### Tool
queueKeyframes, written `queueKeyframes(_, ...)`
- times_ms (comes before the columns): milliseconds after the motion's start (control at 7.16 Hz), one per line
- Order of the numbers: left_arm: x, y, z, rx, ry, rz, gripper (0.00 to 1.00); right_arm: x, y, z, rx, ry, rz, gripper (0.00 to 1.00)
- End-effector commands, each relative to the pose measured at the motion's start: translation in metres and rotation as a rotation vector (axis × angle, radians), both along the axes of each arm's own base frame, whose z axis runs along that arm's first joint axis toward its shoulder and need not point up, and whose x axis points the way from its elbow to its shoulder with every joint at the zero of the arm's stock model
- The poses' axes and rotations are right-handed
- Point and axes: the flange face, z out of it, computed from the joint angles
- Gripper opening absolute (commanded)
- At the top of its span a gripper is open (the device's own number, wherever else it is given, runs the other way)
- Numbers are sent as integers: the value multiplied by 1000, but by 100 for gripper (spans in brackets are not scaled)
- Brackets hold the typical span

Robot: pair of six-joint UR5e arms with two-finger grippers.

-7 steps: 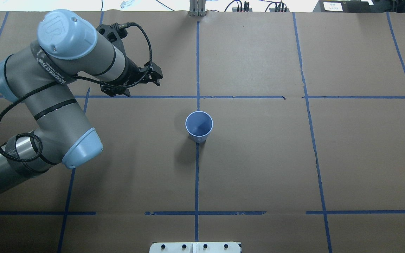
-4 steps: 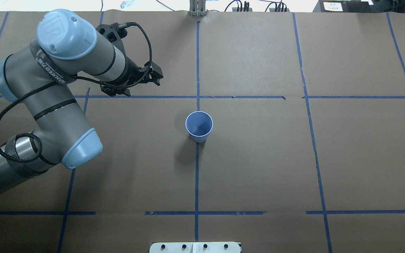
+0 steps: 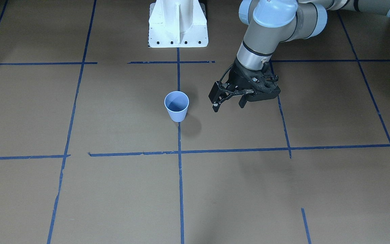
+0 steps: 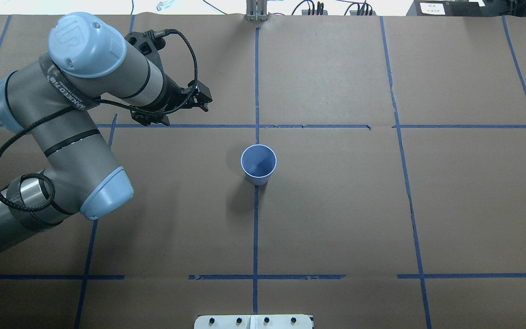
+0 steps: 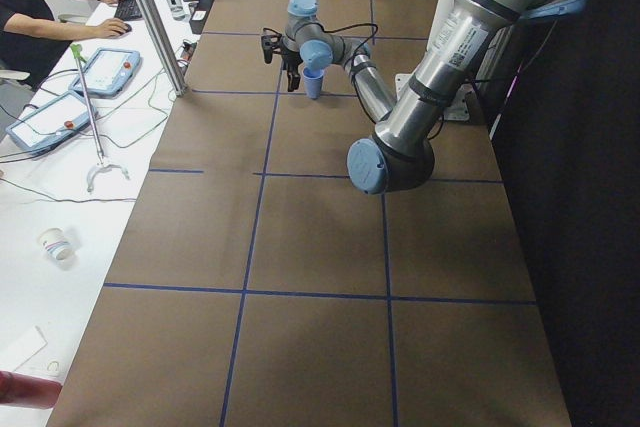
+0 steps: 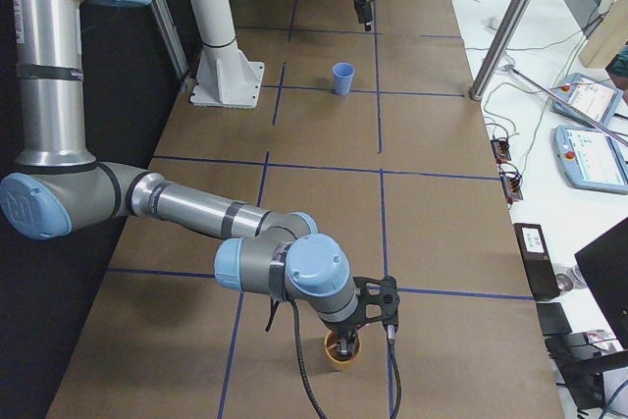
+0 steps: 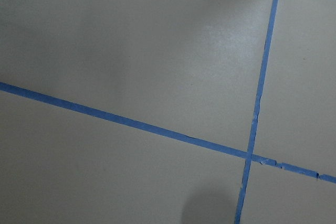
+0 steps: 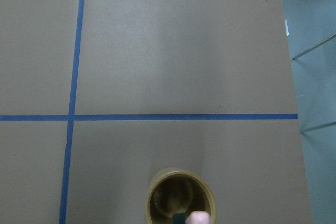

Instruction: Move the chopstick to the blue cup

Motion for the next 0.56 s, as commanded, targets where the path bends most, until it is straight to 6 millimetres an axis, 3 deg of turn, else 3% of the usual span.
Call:
queueKeyframes(0,0,0,1,-1,-1,0,96,20,10,-63,105,41,57,1)
queueKeyframes(140,0,0,0,0,0,0,96,17,14,-91,149,52,62,1)
queueKeyframes(279,-1,-1,0,2,-1,0,96,2,9,-112,171,-21,58,2)
queueKeyframes(419,0,-1,2,2,-4,0,96,-42,-13,-134,201,-156,-32,2)
